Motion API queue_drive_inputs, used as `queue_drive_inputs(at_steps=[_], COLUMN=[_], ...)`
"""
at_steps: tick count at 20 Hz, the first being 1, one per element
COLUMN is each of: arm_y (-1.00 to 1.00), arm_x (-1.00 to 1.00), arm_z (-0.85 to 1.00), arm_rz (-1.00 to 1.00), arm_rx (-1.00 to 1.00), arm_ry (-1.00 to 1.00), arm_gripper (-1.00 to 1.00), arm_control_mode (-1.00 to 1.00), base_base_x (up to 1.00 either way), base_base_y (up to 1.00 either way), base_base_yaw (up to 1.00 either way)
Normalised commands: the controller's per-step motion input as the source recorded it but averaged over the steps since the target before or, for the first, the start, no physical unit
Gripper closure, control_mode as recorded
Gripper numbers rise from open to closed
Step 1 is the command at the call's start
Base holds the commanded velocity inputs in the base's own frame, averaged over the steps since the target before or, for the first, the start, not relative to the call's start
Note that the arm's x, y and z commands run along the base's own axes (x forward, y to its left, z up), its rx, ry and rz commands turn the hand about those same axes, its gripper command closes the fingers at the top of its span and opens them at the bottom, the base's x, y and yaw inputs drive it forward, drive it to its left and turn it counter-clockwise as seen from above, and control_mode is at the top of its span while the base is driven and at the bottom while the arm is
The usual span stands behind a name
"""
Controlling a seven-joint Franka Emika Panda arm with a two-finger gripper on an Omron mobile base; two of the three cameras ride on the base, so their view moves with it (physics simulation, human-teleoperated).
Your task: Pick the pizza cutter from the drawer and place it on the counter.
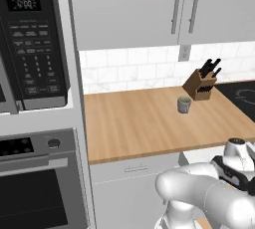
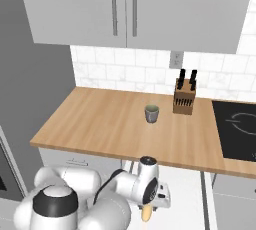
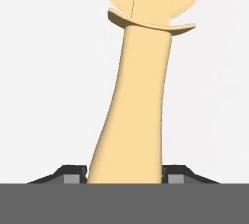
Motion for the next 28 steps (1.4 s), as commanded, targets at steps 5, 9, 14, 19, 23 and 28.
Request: queue_drive_inputs(at_steps=[5, 9, 14, 19, 23, 28], arm_y=[-0.3, -0.56, -0.4, -0.11, 0.0, 0.14], arm_x=[-0.36, -0.7, 0.21, 0.79, 1.0, 1.0], arm_z=[1.0, 0.81, 1.0, 0.98, 0.75, 0.44], arm_rz=[-0.03, -0.05, 0.0, 0.01, 0.08, 0.14], arm_rx=[0.05, 0.04, 0.1, 0.16, 0.16, 0.09], arm_ry=[0.03, 0.0, 0.0, -0.02, 0.0, 0.01], arm_gripper=[1.0, 1.0, 1.0, 1.0, 1.0, 1.0], arm_control_mode=[-1.0, -1.0, -1.0, -1.0, -1.0, -1.0], base_base_x=[0.0, 0.0, 0.0, 0.0, 0.0, 0.0], base_base_y=[0.0, 0.0, 0.0, 0.0, 0.0, 0.0], base_base_yaw=[0.0, 0.0, 0.0, 0.0, 0.0, 0.0])
